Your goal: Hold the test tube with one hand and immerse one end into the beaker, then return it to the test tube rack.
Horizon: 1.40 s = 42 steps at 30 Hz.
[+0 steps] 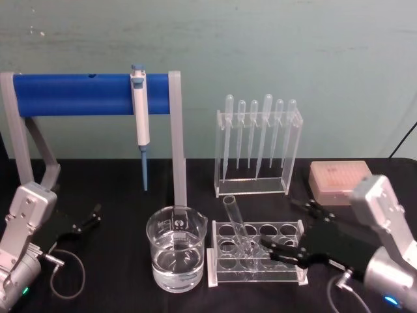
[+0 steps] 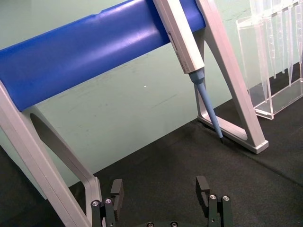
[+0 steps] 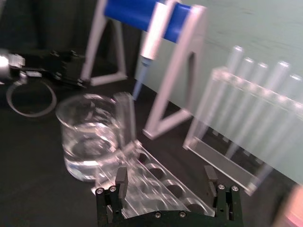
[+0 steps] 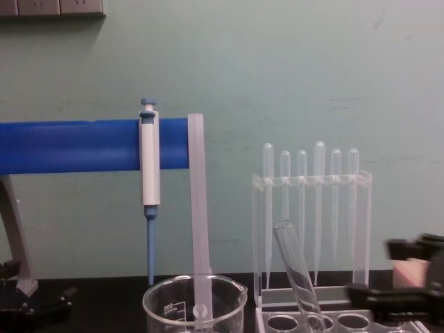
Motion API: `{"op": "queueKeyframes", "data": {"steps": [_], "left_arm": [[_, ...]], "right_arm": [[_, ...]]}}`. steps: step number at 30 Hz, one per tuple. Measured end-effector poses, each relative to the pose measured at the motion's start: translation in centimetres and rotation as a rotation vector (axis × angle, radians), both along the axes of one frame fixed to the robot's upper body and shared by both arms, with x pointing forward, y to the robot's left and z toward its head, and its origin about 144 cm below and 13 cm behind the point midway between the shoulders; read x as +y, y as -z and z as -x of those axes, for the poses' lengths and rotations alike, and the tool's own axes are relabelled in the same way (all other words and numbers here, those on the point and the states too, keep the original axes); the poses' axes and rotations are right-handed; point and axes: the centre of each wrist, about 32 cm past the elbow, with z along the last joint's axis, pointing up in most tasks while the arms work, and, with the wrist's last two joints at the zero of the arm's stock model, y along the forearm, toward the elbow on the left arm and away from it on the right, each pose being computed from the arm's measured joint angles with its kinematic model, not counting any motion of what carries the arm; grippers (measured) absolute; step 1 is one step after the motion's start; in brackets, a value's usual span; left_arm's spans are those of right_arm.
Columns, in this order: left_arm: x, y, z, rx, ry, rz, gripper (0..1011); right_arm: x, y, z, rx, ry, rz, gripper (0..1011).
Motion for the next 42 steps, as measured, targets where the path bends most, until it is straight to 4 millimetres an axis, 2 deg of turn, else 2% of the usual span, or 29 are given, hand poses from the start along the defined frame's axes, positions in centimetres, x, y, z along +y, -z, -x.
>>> {"op": "queueKeyframes", "data": {"steps": [9, 20, 24, 27, 29, 30, 34, 37, 40, 42], "left_arm": [[0.0, 0.0, 0.0, 0.0, 0.0, 0.0, 1000], [0.0, 0.0, 0.0, 0.0, 0.0, 0.0, 1000], [0.0, 0.0, 0.0, 0.0, 0.0, 0.0, 1000], [0.0, 0.0, 0.0, 0.0, 0.0, 0.0, 1000], [0.0, 0.0, 0.0, 0.0, 0.0, 0.0, 1000], [0.0, 0.0, 0.0, 0.0, 0.0, 0.0, 1000], [0.0, 0.0, 0.0, 0.0, 0.0, 0.0, 1000], [0.0, 0.0, 0.0, 0.0, 0.0, 0.0, 1000], [0.0, 0.0, 0.0, 0.0, 0.0, 0.0, 1000], [0.0, 0.0, 0.0, 0.0, 0.0, 0.0, 1000]], "right_arm": [[3.6, -1.8, -2.4, 0.038, -0.101, 0.01, 1000], [5.5, -2.0, -4.4, 0.052, -0.101, 0.039, 994], [5.8, -1.9, -4.6, 0.061, -0.099, 0.045, 919], [6.0, -1.9, -4.6, 0.065, -0.098, 0.046, 821], [6.1, -1.9, -4.6, 0.068, -0.097, 0.046, 811], [6.1, -2.0, -4.5, 0.067, -0.097, 0.046, 734], [6.1, -2.1, -4.3, 0.064, -0.096, 0.047, 654], [6.0, -2.2, -4.1, 0.061, -0.094, 0.041, 512], [6.0, -2.3, -4.0, 0.059, -0.096, 0.037, 449], [6.0, -2.4, -4.0, 0.058, -0.095, 0.032, 367]]}}
